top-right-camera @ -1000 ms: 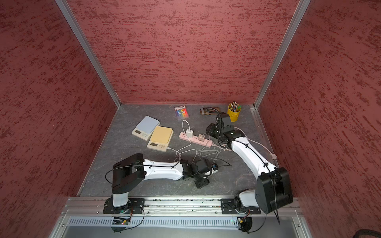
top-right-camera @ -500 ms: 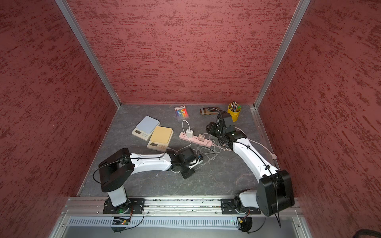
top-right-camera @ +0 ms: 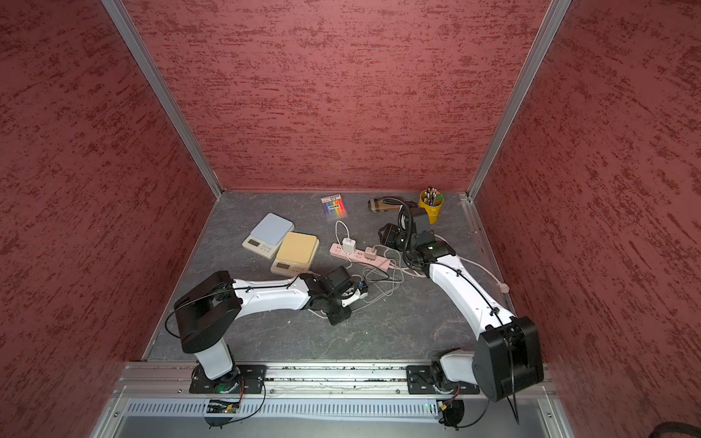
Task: Charge the electronic scale
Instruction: Pick up the charging cable from the center of the board.
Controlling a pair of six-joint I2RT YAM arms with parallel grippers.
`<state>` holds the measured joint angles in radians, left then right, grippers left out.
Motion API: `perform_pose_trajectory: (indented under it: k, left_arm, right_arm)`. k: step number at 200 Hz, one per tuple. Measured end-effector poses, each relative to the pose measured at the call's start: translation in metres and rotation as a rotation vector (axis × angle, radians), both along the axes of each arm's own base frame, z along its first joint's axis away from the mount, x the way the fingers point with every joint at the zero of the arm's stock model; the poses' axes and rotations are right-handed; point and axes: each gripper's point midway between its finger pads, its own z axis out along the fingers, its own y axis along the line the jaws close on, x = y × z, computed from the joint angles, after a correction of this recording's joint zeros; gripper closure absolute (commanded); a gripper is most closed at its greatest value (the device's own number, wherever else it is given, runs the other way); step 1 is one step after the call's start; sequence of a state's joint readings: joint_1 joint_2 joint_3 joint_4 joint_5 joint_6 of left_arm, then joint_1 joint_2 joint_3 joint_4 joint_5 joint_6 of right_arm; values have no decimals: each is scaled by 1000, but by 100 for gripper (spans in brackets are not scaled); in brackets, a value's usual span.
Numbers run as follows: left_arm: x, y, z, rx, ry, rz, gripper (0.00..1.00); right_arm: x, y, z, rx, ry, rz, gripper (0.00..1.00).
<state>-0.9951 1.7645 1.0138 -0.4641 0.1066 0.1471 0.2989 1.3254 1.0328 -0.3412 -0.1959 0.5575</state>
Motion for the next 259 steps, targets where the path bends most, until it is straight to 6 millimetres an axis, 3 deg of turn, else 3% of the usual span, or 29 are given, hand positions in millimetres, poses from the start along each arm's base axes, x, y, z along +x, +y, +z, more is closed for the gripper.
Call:
perform_pose_trajectory:
  k: [60, 119, 170, 194, 225, 259]
  left_arm:
    - [-5, 7, -1, 35, 18, 14, 68]
    - [-10, 4, -2, 43, 36, 28, 100]
    - [-10, 14, 3, 38, 106, 41, 100]
    - [0, 21, 29, -37, 141, 70, 100]
    - [22, 22, 90, -221, 129, 88, 100]
    - [42, 34, 139, -378, 138, 100, 100]
  right_arm:
    - [-1, 0, 3, -20, -19, 17, 48]
    - [-2, -1, 7, -36, -44, 32, 49]
    - [-12, -2, 15, -49, -121, 69, 49]
    - [-22, 3, 34, -29, -212, 121, 52]
    - [-32, 21, 63, -19, -352, 256, 53]
    - [-54, 54, 60, -132, -466, 442, 47]
